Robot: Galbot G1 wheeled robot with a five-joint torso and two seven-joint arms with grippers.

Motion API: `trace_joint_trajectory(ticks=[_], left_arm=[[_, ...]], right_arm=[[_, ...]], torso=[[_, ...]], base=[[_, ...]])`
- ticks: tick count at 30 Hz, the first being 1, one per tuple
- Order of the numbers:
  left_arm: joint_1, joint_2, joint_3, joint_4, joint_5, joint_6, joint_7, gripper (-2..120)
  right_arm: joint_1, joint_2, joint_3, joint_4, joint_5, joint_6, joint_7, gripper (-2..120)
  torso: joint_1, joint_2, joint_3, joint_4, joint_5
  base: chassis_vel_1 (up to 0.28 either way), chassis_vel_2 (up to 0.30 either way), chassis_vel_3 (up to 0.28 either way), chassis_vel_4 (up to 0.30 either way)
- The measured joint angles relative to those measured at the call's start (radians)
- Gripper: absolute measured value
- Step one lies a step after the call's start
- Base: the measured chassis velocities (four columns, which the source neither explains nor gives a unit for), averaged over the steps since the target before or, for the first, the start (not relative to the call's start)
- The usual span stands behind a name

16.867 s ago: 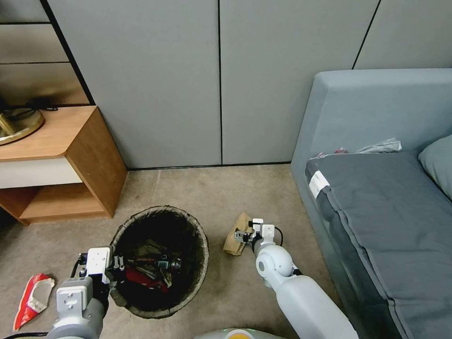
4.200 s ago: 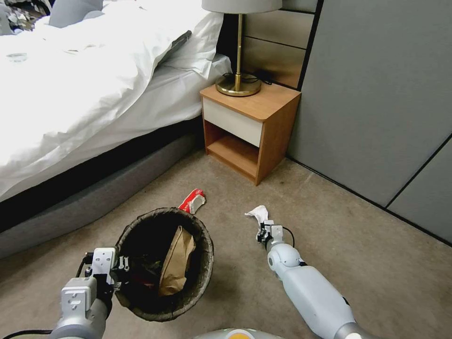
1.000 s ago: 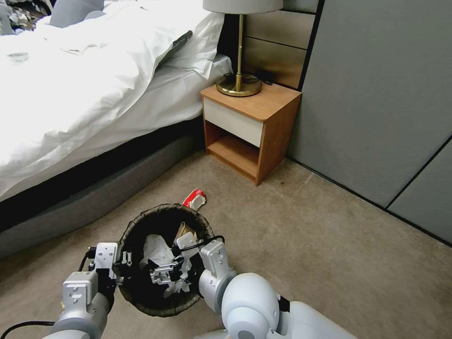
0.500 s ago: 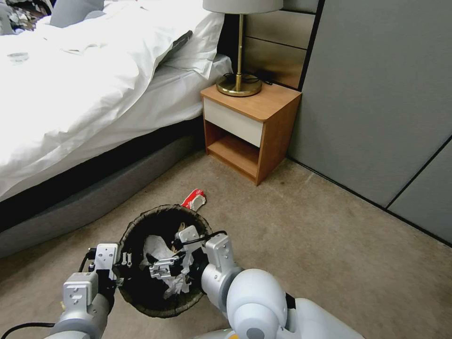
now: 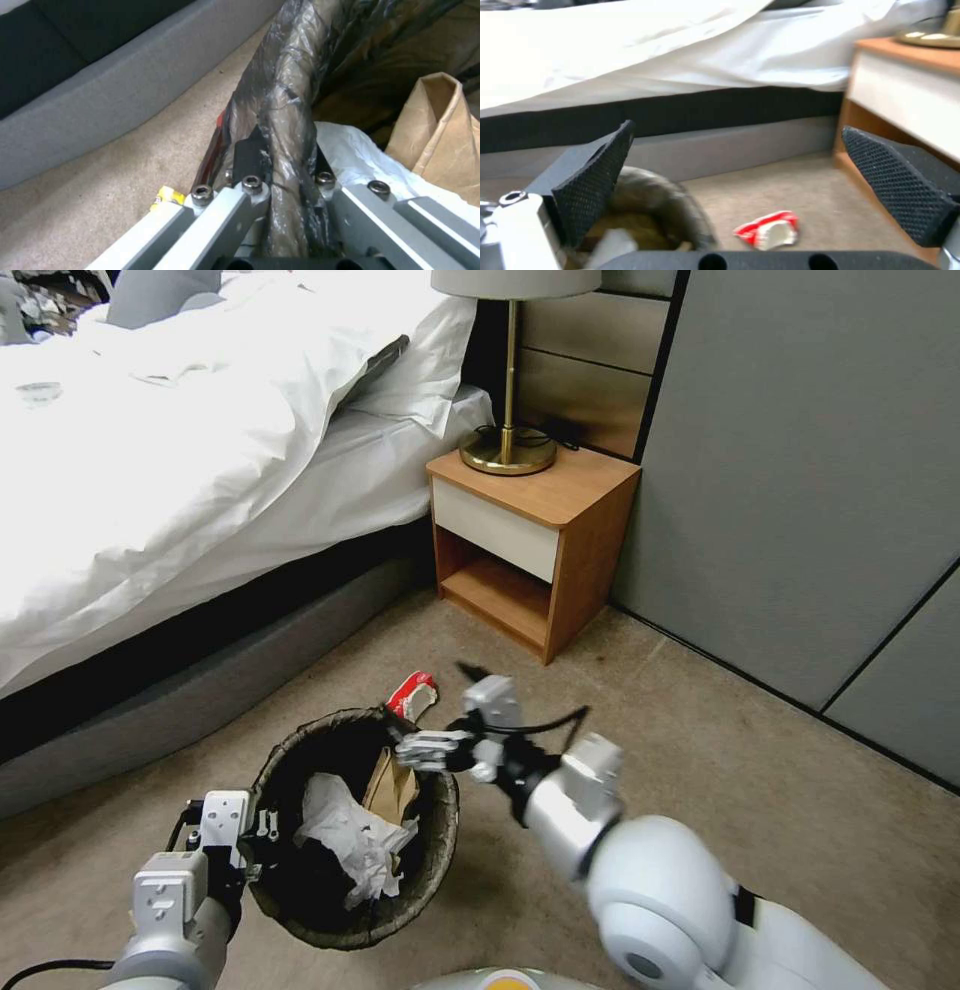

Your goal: Pick up the trash bin, then pick up the garbage from the floor and place it into the trash bin.

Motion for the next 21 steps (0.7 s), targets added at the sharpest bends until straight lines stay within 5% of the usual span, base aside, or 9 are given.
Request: trace_joint_trajectory(ticks=[11, 15, 21], left_arm=[[0.004, 0.001, -0.003, 0.000, -0.002, -0.001, 0.001, 1], [-0.002, 0.008, -0.005, 0.000, -0.008, -0.002, 0.001, 1], [-0.012, 0.014, -0.007, 0.000, -0.010, -0.003, 0.001, 1]], right_arm=[[-0.259, 0.045, 0.269, 0.022, -0.223, 0.142, -0.001, 100], [-0.362, 0.130, 0.394, -0.024, -0.313, 0.226, 0.001, 100], [-0.416, 0.162, 0.549, -0.088, -0.301, 0.298, 0.007, 100]], torso=[[0.000, 0.000, 0.000, 0.0000, -0.0002], [0.000, 0.000, 0.000, 0.0000, -0.0001], [0.000, 0.000, 0.000, 0.0002, -0.0001]], base=[[0.000, 0.000, 0.000, 0.000], [0.000, 0.000, 0.000, 0.000], [0.000, 0.000, 0.000, 0.000]])
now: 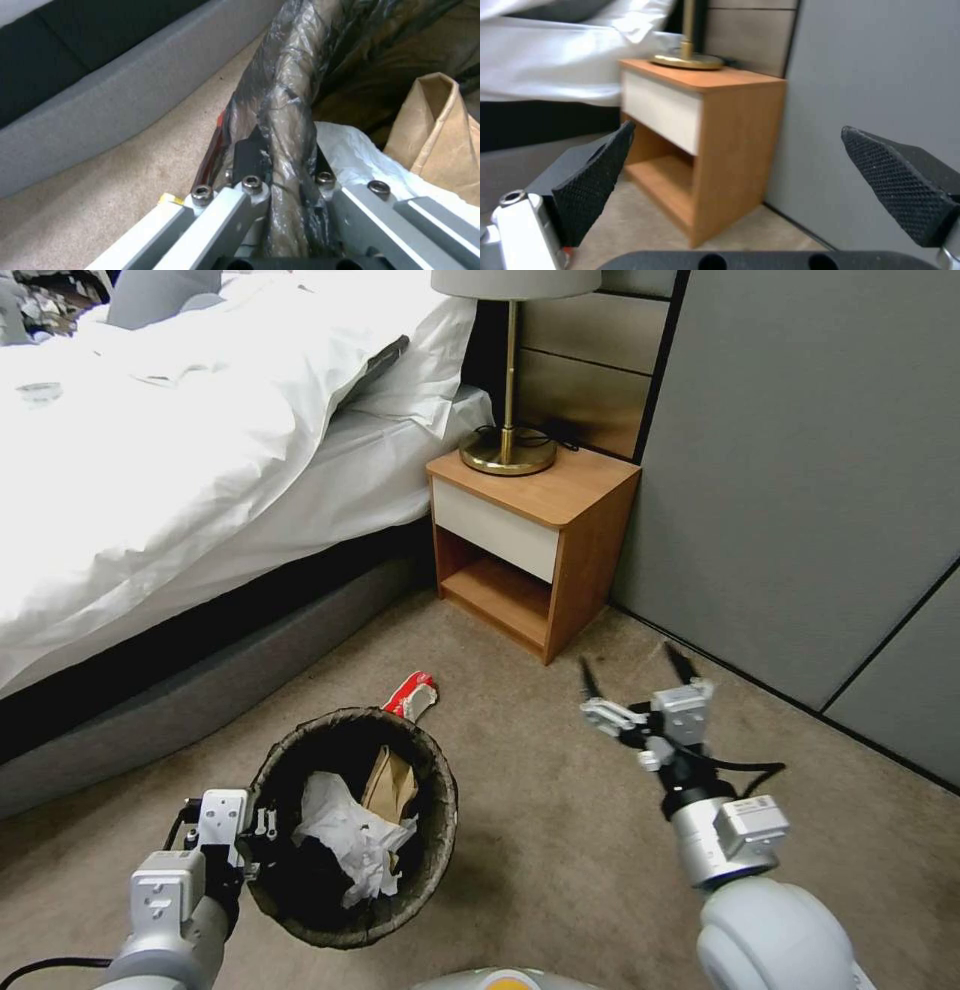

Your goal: Pick up the trash bin, then pick up the garbage from the floor and place it into the trash bin.

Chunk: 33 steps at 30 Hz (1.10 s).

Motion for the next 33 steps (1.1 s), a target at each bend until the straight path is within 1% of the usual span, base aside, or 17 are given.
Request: trace_joint_trajectory(ticks=[6, 16, 23, 33], left_arm=[[-0.011, 0.001, 0.003, 0.000, 0.002, 0.000, 0.000, 1], [-0.026, -0.001, 0.004, 0.000, 0.003, 0.008, 0.003, 1], [-0.036, -0.021, 0.005, 0.000, 0.015, 0.008, 0.004, 1], [-0.037, -0.027, 0.004, 0.000, 0.024, 0.004, 0.005, 1]], right_arm=[[-0.049, 0.007, 0.059, -0.015, 0.037, 0.022, 0.000, 100], [-0.135, 0.035, 0.056, -0.028, 0.013, 0.060, -0.003, 100], [-0.180, 0.069, 0.053, -0.028, -0.014, 0.085, -0.004, 100], [-0.197, 0.096, 0.042, -0.026, -0.031, 0.092, -0.007, 100]], torso=[[0.000, 0.000, 0.000, 0.0000, -0.0001], [0.000, 0.000, 0.000, -0.0002, -0.0001], [0.000, 0.000, 0.000, -0.0002, -0.0001], [0.000, 0.000, 0.000, 0.0000, -0.0002]], base=[[0.000, 0.000, 0.000, 0.000], [0.000, 0.000, 0.000, 0.000], [0.006, 0.008, 0.005, 0.008], [0.053, 0.065, 0.058, 0.060]])
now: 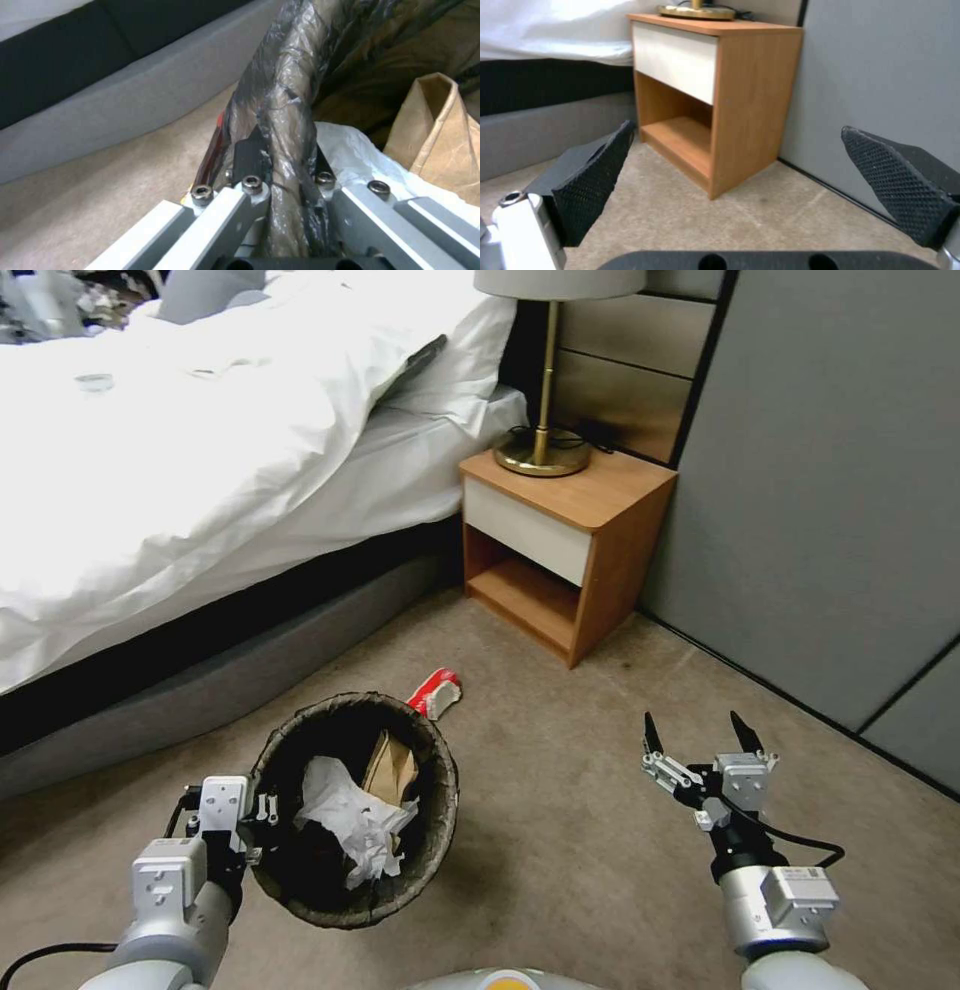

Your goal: Pick up the trash bin, then pick up the garbage from the floor and place it into the trash bin.

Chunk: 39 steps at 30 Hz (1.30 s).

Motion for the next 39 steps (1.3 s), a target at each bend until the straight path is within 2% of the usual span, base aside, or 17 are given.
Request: trace_joint_trajectory(ticks=[22, 27, 32, 35, 39], left_arm=[[0.007, -0.007, -0.001, 0.000, 0.016, -0.011, 0.003, 1], [0.015, -0.006, -0.002, 0.000, 0.018, -0.017, 0.002, 1], [0.024, -0.006, -0.004, 0.000, 0.017, -0.017, 0.000, 1], [0.035, -0.011, -0.013, 0.000, 0.015, -0.025, -0.005, 1], [0.042, -0.022, -0.018, 0.000, 0.015, -0.028, -0.009, 1]], right_arm=[[0.006, 0.007, -0.011, -0.017, 0.002, 0.010, 0.005, 100], [0.064, -0.008, -0.032, -0.033, 0.054, -0.060, 0.034, 100], [0.152, -0.025, -0.057, -0.065, 0.118, -0.128, 0.038, 100], [0.259, -0.031, -0.099, -0.123, 0.170, -0.200, 0.032, 100], [0.345, -0.031, -0.149, -0.188, 0.243, -0.249, 0.033, 100]], torso=[[0.000, 0.000, 0.000, 0.0002, 0.0001], [0.000, 0.000, 0.000, -0.0004, 0.0000], [0.000, 0.000, 0.000, 0.0002, 0.0002], [0.000, 0.000, 0.000, -0.0001, 0.0001], [0.000, 0.000, 0.000, 0.0000, 0.0000]], base=[[0.064, 0.062, 0.067, 0.062], [0.000, 0.000, 0.000, 0.000], [0.000, 0.000, 0.000, 0.000], [0.000, 0.000, 0.000, 0.000], [0.000, 0.000, 0.000, 0.000]])
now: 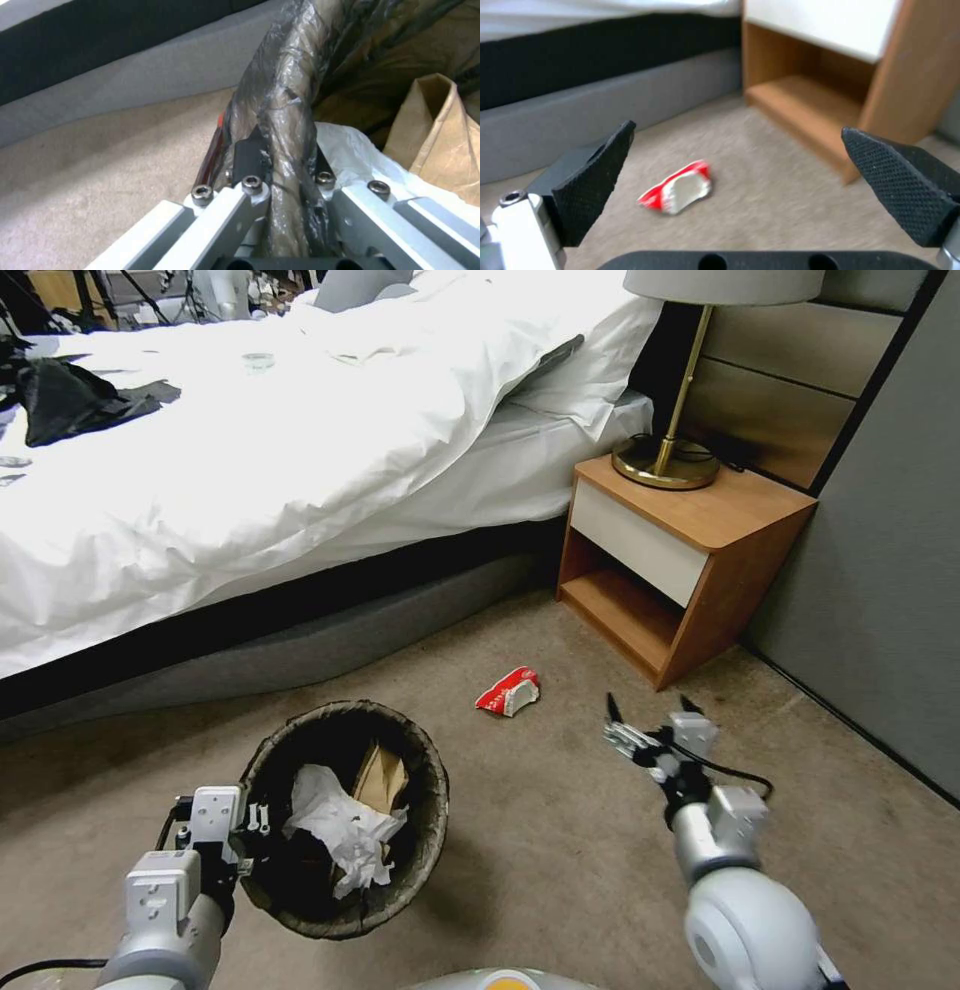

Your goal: Pick up the trash bin, then pick up the garbage from the floor and place it into the trash bin.

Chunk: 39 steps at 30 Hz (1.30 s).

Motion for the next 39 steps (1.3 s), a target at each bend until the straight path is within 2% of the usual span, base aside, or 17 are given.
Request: trace_joint_trajectory(ticks=[6, 9, 14, 18, 20, 29, 39], left_arm=[[0.007, -0.008, -0.003, 0.000, 0.000, -0.004, -0.003, 1], [0.012, -0.014, -0.010, 0.000, 0.000, -0.004, -0.003, 1], [0.015, -0.019, -0.014, 0.000, 0.000, -0.005, -0.003, 1], [0.022, -0.026, -0.015, 0.000, 0.001, -0.008, -0.003, 1], [0.024, -0.026, -0.016, 0.000, 0.001, -0.008, -0.003, 1], [0.027, -0.026, -0.029, 0.000, 0.001, -0.008, -0.002, 1], [0.026, -0.024, -0.028, 0.000, 0.001, -0.006, -0.001, 1]], right_arm=[[0.139, 0.004, -0.075, -0.124, 0.070, -0.049, 0.006, 100], [0.249, 0.007, -0.132, -0.190, 0.157, -0.099, 0.010, 100], [0.337, 0.015, -0.176, -0.239, 0.242, -0.147, 0.025, 100], [0.444, 0.041, -0.235, -0.348, 0.346, -0.180, 0.067, 100], [0.460, 0.048, -0.245, -0.370, 0.361, -0.183, 0.075, 100], [0.595, 0.146, -0.327, -0.629, 0.430, -0.184, 0.194, 100], [0.699, 0.222, -0.351, -0.813, 0.423, -0.156, 0.206, 100]], torso=[[0.000, 0.000, 0.000, -0.0001, 0.0000], [0.000, 0.000, 0.000, 0.0000, 0.0000], [0.000, 0.000, 0.000, 0.0000, -0.0001], [0.000, 0.000, 0.000, -0.0001, 0.0000], [0.000, 0.000, 0.000, 0.0000, 0.0000], [0.000, 0.000, 0.000, -0.0001, 0.0000], [0.000, 0.000, 0.000, 0.0000, 0.0000]], base=[[0.000, 0.000, 0.000, 0.000], [0.000, 0.000, 0.000, 0.000], [0.000, 0.000, 0.000, 0.000], [0.000, 0.000, 0.000, 0.000], [0.000, 0.000, 0.000, 0.000], [0.000, 0.000, 0.000, 0.000], [0.000, 0.000, 0.000, 0.000]])
